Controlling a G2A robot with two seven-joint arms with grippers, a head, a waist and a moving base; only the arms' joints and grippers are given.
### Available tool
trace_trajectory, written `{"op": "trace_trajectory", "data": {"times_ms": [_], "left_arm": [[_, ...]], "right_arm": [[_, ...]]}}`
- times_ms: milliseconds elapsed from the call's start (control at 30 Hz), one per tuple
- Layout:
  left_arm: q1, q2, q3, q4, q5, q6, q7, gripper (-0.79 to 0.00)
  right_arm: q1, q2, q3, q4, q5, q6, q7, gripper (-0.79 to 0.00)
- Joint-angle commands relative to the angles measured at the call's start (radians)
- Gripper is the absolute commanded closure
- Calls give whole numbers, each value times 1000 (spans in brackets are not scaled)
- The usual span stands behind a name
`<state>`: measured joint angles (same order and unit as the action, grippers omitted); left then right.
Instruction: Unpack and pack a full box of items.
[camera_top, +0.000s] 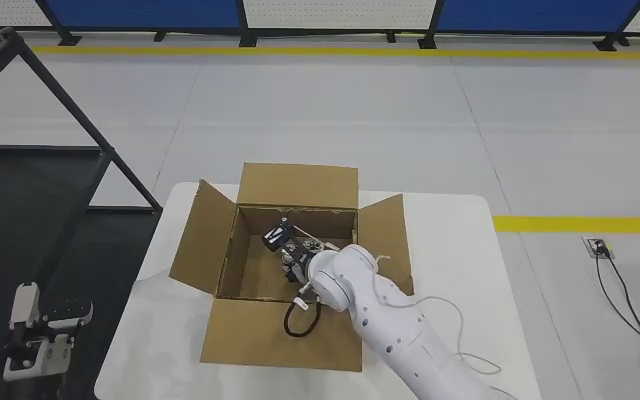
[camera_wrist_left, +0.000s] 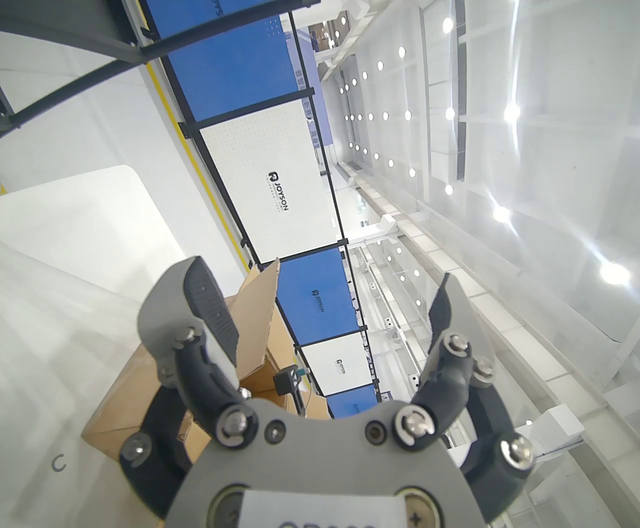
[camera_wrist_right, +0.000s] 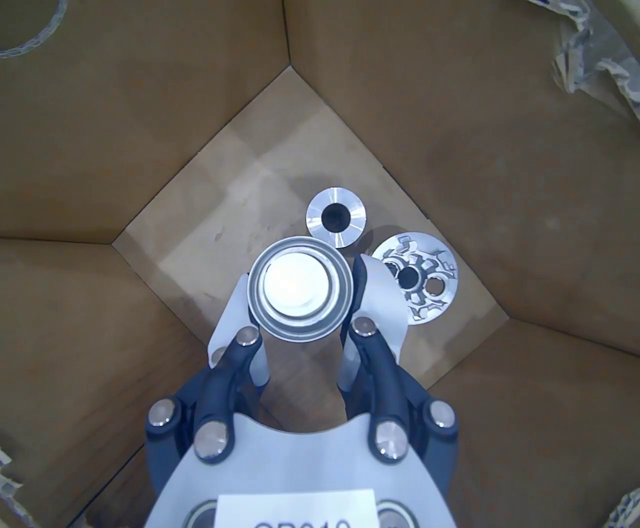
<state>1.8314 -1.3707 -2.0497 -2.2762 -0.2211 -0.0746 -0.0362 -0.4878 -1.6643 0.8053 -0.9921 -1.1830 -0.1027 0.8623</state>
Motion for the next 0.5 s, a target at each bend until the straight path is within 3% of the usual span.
{"op": "trace_trajectory", "data": {"times_ms": [0,33,67,100,200,433,467], "left_arm": [[0,0,0,0,0,0,0,-785],[0,0,0,0,0,0,0,-785],[0,0,0,0,0,0,0,-785],[0,0,0,0,0,0,0,-785],[0,0,0,0,0,0,0,-785],[0,0,0,0,0,0,0,-785],[0,0,0,0,0,0,0,-785]], "right_arm": [[5,-4,-2,19,5,-5,-7,0],[8,-6,-4,27,7,-7,-9,0],[10,-8,-4,34,10,-5,-10,-86],[13,-10,-4,40,13,-2,-10,-231],[17,-14,-5,51,15,0,-13,-256],[15,-18,2,45,8,13,-3,-403],[13,-18,4,40,7,13,1,-480]]}}
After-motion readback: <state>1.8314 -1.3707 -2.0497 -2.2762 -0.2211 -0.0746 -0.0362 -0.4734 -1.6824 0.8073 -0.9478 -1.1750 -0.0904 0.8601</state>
